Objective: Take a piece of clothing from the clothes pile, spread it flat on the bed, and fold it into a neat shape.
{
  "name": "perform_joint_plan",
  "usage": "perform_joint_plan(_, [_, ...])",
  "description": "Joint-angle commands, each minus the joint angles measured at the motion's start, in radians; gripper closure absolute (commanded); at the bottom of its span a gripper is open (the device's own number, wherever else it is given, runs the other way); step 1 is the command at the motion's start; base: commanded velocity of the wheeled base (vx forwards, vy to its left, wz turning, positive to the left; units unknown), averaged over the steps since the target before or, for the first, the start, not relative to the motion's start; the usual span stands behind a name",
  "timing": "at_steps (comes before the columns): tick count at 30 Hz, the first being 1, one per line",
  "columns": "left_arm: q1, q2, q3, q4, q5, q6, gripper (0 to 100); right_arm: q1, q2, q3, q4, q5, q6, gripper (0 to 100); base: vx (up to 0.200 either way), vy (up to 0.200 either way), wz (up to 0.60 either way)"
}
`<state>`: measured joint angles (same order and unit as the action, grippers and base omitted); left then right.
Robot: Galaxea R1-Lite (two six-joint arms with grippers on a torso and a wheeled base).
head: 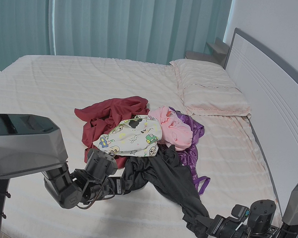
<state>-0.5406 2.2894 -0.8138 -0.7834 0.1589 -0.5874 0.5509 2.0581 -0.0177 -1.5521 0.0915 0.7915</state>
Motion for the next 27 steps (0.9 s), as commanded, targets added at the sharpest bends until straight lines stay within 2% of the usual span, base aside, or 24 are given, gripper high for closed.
perform_joint_plan(1, [-0.009, 0.142, -0.105, 0.001, 0.01, -0.002, 0, 0.001, 0.004, 0.018, -0.002, 0.001, 0.0, 100, 0.0, 0.0, 0.0])
perform_joint_plan(16, [-0.024, 0.222, -0.237, 0.003, 0.005, 0.0, 0, 0.0, 0.036, 0.018, -0.008, -0.001, 0.002, 100, 0.0, 0.0, 0.0])
perform_joint_plan(17, [-0.024, 0.228, -0.249, 0.004, 0.005, 0.0, 100, 0.0, 0.042, 0.018, -0.009, -0.001, 0.002, 100, 0.0, 0.0, 0.0])
perform_joint_plan(27, [-0.022, 0.228, -0.252, 0.036, 0.01, -0.005, 100, 0.001, 0.047, 0.018, -0.009, -0.001, 0.002, 100, 0.0, 0.0, 0.0])
